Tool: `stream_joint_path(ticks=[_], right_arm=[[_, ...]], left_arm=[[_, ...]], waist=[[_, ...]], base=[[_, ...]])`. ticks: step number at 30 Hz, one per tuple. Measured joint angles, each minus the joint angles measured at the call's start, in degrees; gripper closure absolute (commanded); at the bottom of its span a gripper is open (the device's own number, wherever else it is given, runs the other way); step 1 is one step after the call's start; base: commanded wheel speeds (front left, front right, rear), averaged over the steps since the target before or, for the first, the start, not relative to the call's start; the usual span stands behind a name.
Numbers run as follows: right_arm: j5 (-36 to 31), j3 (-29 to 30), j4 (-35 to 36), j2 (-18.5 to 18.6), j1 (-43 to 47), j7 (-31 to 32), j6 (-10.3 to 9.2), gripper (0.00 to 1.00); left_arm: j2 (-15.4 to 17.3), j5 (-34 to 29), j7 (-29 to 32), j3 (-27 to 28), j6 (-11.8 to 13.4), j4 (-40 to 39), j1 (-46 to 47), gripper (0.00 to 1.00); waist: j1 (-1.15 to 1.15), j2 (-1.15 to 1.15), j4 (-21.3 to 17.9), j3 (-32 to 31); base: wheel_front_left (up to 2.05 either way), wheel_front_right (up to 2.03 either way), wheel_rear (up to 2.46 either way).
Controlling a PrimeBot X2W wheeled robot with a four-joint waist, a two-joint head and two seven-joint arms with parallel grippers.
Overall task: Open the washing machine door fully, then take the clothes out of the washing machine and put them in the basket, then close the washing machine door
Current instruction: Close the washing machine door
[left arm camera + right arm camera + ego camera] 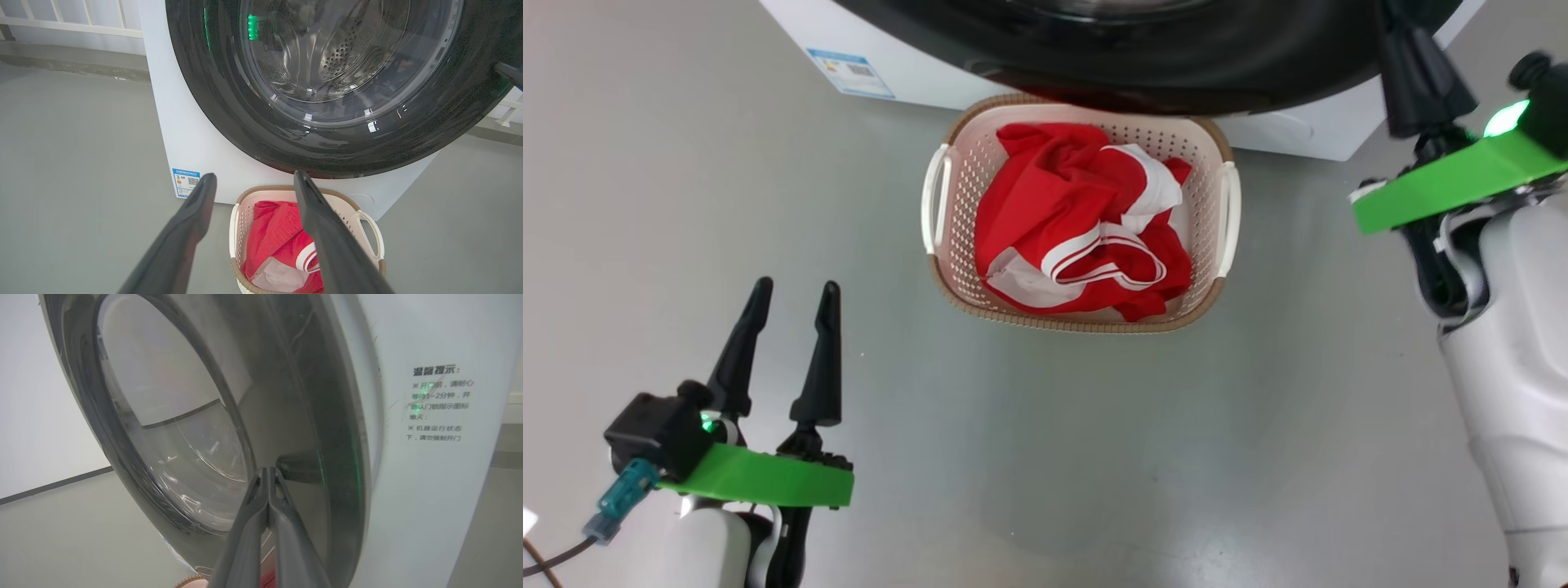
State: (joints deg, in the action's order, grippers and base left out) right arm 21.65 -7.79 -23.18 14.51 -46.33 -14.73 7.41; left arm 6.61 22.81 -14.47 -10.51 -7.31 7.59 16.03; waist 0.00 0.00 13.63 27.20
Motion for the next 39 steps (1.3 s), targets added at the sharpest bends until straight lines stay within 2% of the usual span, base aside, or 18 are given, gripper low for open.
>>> stream_joint_path(ticks=[16,27,28,29,30,31,32,33,39], right_arm=[[-1.86,3.54,-0.44,1.04,-8.29,-0.02,0.25,1.0],[-2.49,0.98,-0.16,1.08,-8.15,-0.02,0.21,1.0],[-2.48,0.71,0.0,1.08,-7.31,-0.02,0.21,0.89],[-2.47,0.35,0.01,1.1,-6.22,-0.02,0.21,0.73],[-2.35,0.1,0.04,1.11,-5.01,-0.02,0.21,0.52],[-2.21,-0.04,0.18,1.07,-3.62,-0.01,0.2,0.52],[-2.03,-0.12,0.38,1.03,-2.24,-0.01,0.2,0.07],[-1.9,-0.18,0.63,1.03,-0.96,-0.01,0.2,0.0],[-1.12,-0.85,1.85,0.79,6.45,-0.01,0.19,0.0]], left_arm=[[-1.29,0.68,0.0,-1.71,0.0,-1.42,3.2,0.0],[-1.65,0.76,0.0,-1.42,0.0,-0.96,3.44,0.0],[-1.65,0.76,0.0,-1.36,0.0,-0.73,3.44,0.0],[-1.64,0.76,0.0,-1.29,0.0,-0.48,3.43,0.0],[-1.63,0.75,0.0,-1.25,0.0,-0.26,3.42,0.0],[-1.59,0.75,0.0,-1.3,0.0,-0.03,3.4,0.0],[-1.56,0.75,0.0,-1.29,0.0,0.21,3.37,0.0],[-1.46,0.75,0.0,-1.27,0.0,0.48,3.35,0.0],[-0.14,0.76,0.0,-0.9,0.0,2.53,2.91,0.0]], waist=[[0.0,0.0,2.78,4.27],[0.0,0.0,2.54,3.96],[0.0,0.0,2.42,3.6],[0.0,0.0,2.3,3.21],[0.0,0.0,2.16,2.8],[0.0,0.0,2.03,2.35],[0.0,0.0,1.87,1.88],[0.0,0.0,1.71,1.42],[0.0,0.0,0.57,-1.54]], base=[[0.0,0.0,0.0],[0.0,0.0,0.0],[0.0,0.0,0.0],[0.0,0.0,0.0],[0.0,0.0,0.0],[0.0,0.0,0.0],[0.0,0.0,0.0],[0.0,0.0,0.0],[0.0,0.0,0.0]])
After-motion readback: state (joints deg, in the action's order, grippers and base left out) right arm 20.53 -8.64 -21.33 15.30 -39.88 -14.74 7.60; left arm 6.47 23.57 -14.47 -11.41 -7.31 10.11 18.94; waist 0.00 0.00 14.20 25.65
